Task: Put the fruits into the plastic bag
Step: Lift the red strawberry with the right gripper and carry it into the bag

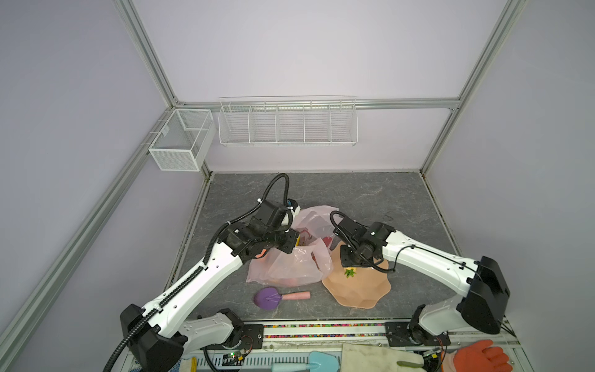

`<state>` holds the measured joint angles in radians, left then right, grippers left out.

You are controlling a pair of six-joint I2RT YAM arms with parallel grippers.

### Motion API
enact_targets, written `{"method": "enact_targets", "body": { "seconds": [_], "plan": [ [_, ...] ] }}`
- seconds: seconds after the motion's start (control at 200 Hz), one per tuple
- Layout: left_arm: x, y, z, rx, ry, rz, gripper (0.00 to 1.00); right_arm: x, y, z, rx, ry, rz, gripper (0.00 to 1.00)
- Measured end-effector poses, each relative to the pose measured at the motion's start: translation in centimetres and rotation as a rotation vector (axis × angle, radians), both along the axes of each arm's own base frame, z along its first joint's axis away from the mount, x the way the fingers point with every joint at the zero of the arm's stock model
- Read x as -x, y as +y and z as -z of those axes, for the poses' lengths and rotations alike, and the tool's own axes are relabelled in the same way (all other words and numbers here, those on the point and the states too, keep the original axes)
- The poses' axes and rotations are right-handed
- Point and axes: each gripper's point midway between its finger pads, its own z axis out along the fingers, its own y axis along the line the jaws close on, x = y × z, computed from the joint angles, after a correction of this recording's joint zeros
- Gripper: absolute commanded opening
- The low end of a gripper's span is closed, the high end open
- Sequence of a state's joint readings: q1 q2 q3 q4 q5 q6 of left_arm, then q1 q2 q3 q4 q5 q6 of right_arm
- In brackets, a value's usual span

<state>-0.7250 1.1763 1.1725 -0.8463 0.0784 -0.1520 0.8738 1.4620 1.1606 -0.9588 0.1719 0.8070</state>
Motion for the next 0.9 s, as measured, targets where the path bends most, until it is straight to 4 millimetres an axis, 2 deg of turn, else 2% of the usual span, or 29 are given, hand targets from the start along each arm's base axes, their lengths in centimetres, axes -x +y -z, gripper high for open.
{"method": "enact_targets", "body": {
  "seconds": [0.265, 0.38, 0.715, 0.9],
  "plan": [
    [0.0, 0.0, 0.0, 0.0, 0.0, 0.001, 0.0, -0.4, -0.6, -0.1, 0.055, -0.035, -0.092, 0.36],
    [0.0, 0.0, 0.0, 0.0, 0.001, 0.001, 0.0, -0.8, -0.3, -0.4, 0.069, -0.06, -0.16, 0.35],
    [0.1, 0.1, 0.1, -0.003, 0.004, 0.001, 0.0, -4.4, 4.9, -2.3, 0.019, -0.155, -0.385, 0.33],
    [0.1, 0.1, 0.1, -0.007, 0.008, 0.001, 0.0, -4.7, 6.9, -2.1, -0.017, -0.152, -0.453, 0.33]
  ]
}}
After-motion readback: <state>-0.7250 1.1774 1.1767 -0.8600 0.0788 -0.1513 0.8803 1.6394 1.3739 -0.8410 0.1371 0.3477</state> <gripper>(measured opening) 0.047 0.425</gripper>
